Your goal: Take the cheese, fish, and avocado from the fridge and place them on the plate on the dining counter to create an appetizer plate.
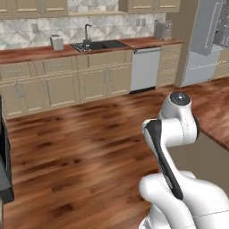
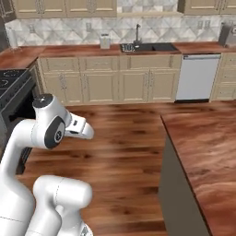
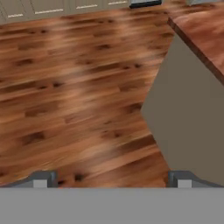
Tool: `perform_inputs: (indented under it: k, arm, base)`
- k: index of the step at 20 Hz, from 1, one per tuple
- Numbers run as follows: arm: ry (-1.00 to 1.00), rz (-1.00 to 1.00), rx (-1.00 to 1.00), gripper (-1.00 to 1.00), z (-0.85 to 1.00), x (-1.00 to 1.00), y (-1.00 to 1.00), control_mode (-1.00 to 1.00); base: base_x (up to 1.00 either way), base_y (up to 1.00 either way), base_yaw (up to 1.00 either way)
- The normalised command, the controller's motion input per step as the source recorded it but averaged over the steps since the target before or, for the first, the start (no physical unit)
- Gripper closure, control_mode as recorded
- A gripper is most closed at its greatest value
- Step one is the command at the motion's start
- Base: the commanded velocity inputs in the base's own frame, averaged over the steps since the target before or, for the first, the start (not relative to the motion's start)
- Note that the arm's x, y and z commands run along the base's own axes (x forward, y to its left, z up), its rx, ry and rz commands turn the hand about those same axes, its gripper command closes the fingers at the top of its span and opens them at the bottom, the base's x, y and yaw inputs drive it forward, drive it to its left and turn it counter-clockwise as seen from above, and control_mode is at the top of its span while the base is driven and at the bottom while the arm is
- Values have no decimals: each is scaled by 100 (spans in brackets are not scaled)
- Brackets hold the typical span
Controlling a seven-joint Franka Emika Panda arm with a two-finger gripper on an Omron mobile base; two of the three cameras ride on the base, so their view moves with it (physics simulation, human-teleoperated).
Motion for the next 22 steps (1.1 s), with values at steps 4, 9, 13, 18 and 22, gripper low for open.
perform_inputs:
  k: [4,9,13,18,22]
  arm:
    - [0,0,0,-100,0,0,0,100]
    - [0,0,0,-100,0,0,0,100]
    - [0,0,0,-100,0,0,0,100]
    - [0,0,0,-100,0,0,0,100]
    - [0,0,0,-100,0,0,0,100]
  base:
    - [100,27,-24]
    - [100,32,-32]
    - [100,36,-45]
    - [89,30,-55]
    - [55,31,-66]
